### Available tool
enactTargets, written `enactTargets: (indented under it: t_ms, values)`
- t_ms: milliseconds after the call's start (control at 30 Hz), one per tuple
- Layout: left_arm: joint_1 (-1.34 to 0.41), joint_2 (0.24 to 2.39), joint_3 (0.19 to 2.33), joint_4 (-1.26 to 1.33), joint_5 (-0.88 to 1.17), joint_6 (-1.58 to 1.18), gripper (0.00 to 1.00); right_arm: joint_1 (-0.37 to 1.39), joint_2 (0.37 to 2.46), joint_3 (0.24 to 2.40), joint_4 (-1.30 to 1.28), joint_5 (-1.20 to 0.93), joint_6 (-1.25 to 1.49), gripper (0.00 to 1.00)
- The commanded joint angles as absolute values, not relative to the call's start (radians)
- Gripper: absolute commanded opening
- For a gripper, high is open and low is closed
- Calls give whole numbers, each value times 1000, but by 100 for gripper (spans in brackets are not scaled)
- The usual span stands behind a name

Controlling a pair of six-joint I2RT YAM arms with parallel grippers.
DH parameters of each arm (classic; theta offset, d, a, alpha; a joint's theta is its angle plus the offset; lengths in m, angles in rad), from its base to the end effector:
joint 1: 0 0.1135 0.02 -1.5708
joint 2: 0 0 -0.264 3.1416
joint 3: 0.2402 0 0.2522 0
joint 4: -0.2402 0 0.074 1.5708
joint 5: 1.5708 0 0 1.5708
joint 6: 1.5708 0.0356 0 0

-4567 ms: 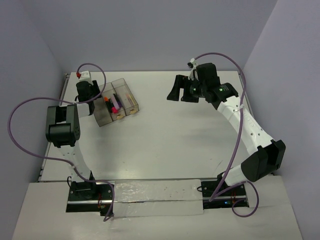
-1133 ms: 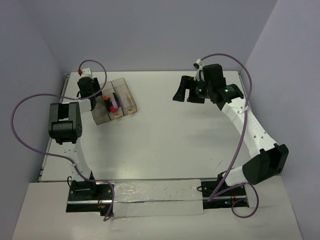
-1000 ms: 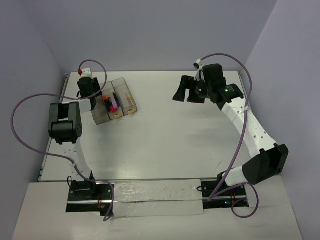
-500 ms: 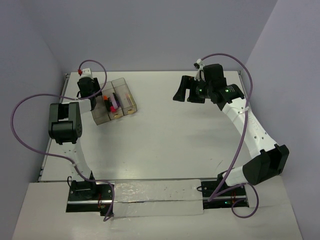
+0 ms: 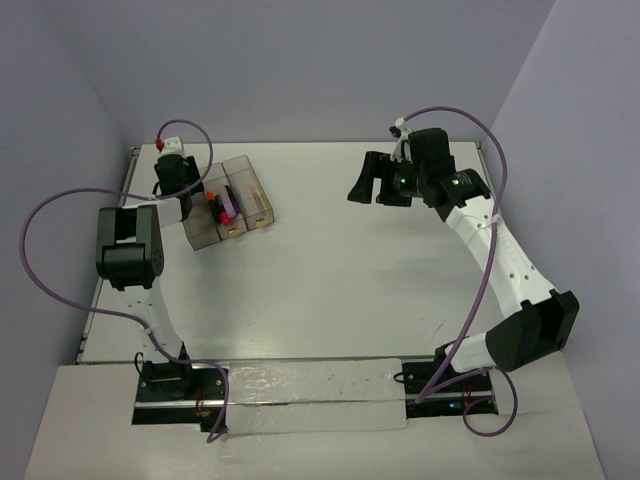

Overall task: Sort the stationery into containers
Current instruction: Place the stationery in the storage box.

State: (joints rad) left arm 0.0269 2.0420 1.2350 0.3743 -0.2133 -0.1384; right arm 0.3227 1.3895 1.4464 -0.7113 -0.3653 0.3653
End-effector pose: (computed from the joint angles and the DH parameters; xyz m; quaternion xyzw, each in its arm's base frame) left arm 0.4510 0.0197 0.1677 -0.1263 0.8300 0.0597 0.5399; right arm 0.2792 0.1068 0.3817 -0.0615 0.8834 0.3001 0.3546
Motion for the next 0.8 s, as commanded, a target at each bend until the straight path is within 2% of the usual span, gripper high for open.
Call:
enactTargets:
  t_ms: [0,133,400,633,767]
  values:
    - [26,1986,1271,380,-246,-141,26,314,1349,1433,-710,-374,346,87]
    - [23,1973,1243,388,-250,-156,30,313,1306,1397,-684,-377,362,87]
    - [20,1968,1194,426,-251,-124,61,311,1298,1447,-733,-357,339,87]
    - [18,1957,1174,440,-252,-134,65,311,1266,1430,-717,-360,347,87]
    - [15,1938,1163,450,-243,-127,71,311,1264,1441,-728,-359,345,87]
